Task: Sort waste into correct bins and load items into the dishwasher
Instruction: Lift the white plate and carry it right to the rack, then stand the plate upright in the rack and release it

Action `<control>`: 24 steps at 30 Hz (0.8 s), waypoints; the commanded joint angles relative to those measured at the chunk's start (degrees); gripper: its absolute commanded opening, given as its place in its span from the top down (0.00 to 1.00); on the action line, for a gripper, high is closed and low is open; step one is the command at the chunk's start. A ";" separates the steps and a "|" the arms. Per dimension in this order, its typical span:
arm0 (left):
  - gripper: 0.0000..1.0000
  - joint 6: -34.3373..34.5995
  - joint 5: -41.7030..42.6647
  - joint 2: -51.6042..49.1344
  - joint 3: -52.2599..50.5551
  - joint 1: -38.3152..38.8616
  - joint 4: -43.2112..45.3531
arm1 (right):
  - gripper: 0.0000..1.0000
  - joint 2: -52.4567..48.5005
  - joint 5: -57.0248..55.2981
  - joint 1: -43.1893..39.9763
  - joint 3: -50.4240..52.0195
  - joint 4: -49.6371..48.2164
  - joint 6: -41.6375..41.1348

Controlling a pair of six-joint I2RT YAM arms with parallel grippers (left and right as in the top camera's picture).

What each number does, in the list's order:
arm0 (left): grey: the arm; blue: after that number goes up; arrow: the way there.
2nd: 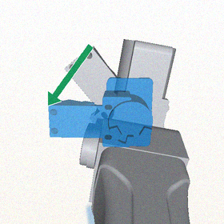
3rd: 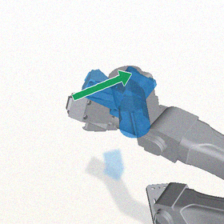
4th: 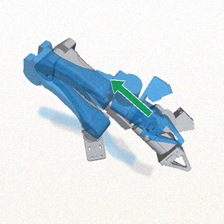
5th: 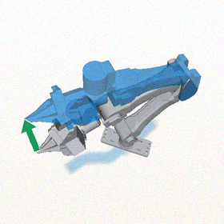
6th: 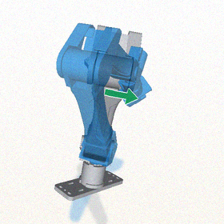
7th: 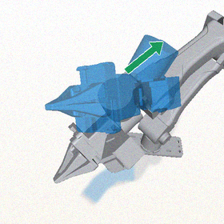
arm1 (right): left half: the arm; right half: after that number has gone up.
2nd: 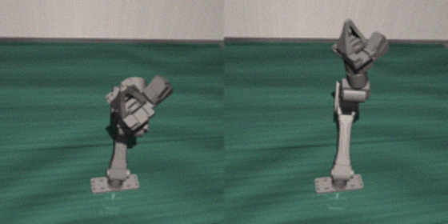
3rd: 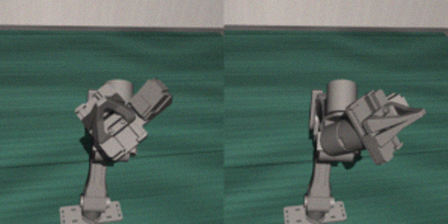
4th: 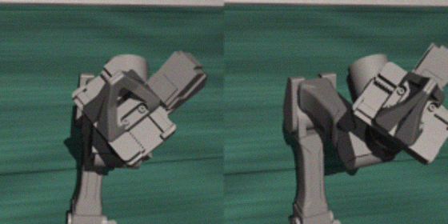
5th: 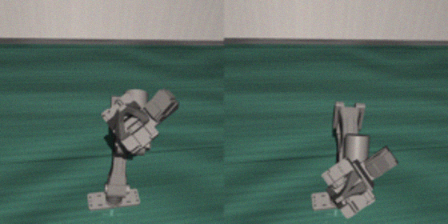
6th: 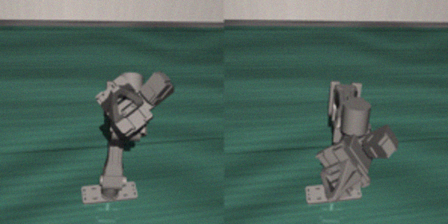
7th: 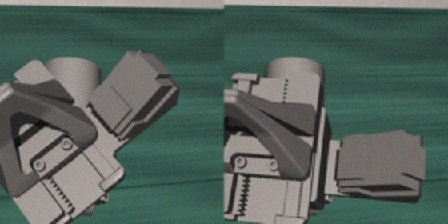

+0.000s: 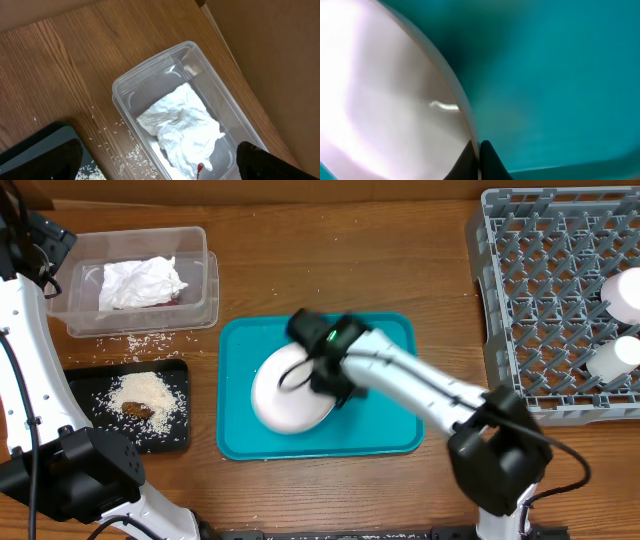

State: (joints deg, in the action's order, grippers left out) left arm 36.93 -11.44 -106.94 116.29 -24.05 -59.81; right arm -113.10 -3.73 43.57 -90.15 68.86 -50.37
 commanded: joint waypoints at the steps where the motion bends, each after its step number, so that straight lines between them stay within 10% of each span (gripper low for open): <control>1: 0.00 -0.94 -0.74 -0.33 0.22 -0.31 0.04 | 0.96 5.01 -10.60 -9.70 -9.55 7.74 7.02; 9: 0.00 -0.94 -0.74 -0.33 0.22 -0.31 0.04 | 0.96 7.67 -23.39 -32.89 -27.82 15.74 25.07; 24: 0.00 -0.94 -0.72 -0.33 0.22 -0.31 0.04 | 0.96 7.15 -28.79 -54.77 -25.75 -10.32 40.70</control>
State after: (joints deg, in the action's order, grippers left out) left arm 36.93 -11.42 -106.94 116.29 -24.05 -59.86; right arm -106.37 -31.18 -10.52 -117.01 61.87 -15.46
